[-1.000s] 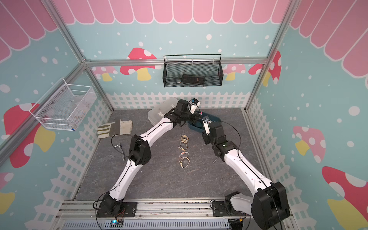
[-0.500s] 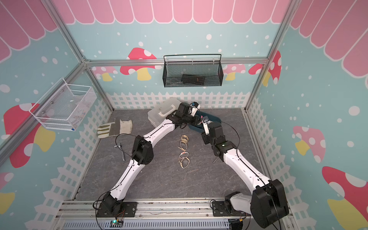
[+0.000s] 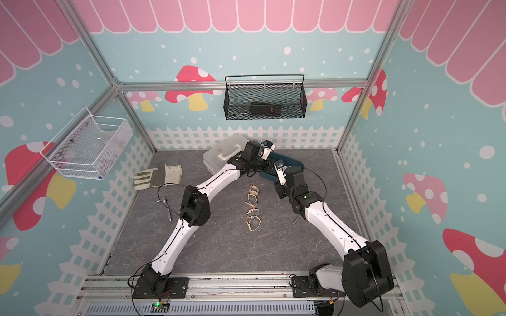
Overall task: Put the watch into the storage box
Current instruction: Place the watch in the storage box, then pick up the watch at the center of the board.
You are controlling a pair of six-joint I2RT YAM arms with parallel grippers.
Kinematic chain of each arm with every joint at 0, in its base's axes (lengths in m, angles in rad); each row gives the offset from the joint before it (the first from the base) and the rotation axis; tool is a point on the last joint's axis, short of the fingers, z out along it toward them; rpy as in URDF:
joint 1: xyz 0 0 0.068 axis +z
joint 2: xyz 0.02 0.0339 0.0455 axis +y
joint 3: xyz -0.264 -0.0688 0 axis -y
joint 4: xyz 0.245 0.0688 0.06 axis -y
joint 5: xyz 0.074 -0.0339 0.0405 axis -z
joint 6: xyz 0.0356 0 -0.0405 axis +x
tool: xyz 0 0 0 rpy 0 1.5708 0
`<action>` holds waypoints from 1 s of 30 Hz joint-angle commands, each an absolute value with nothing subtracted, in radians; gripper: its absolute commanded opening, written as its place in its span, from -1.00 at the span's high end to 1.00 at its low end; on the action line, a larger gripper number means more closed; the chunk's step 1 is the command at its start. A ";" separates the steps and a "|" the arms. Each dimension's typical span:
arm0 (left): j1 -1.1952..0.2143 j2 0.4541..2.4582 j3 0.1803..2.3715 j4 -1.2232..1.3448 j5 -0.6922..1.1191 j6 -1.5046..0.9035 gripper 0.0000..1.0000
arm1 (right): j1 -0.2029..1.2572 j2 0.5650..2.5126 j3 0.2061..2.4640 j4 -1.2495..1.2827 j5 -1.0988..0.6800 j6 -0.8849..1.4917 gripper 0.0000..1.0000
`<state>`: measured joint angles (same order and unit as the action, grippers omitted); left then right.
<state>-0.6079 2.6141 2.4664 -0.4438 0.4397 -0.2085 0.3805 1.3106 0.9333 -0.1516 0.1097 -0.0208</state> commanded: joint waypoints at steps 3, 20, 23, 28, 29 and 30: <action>-0.591 2.319 2.227 -0.357 0.375 -0.131 0.36 | 0.388 1.405 0.995 -0.205 0.036 -0.026 0.01; -0.347 1.676 1.242 -0.013 0.284 -0.187 0.41 | 0.483 1.730 1.161 -0.265 -0.087 0.014 0.07; -0.341 1.632 1.143 0.011 0.276 -0.184 0.41 | 0.496 1.775 1.193 -0.287 -0.106 0.032 0.10; -0.331 1.613 1.080 -0.003 0.276 -0.178 0.41 | 0.517 1.826 1.210 -0.308 -0.136 0.048 0.15; -0.331 1.612 1.075 -0.005 0.277 -0.177 0.41 | 0.518 1.832 1.210 -0.311 -0.136 0.052 0.16; -0.331 1.612 1.072 -0.005 0.278 -0.176 0.42 | 0.521 1.840 1.208 -0.313 -0.134 0.056 0.17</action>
<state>-0.3359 1.6413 1.0794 -0.0284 0.2867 -0.1963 0.5095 1.8172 1.1938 -0.2779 -0.1120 0.0288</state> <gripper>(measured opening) 0.293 0.416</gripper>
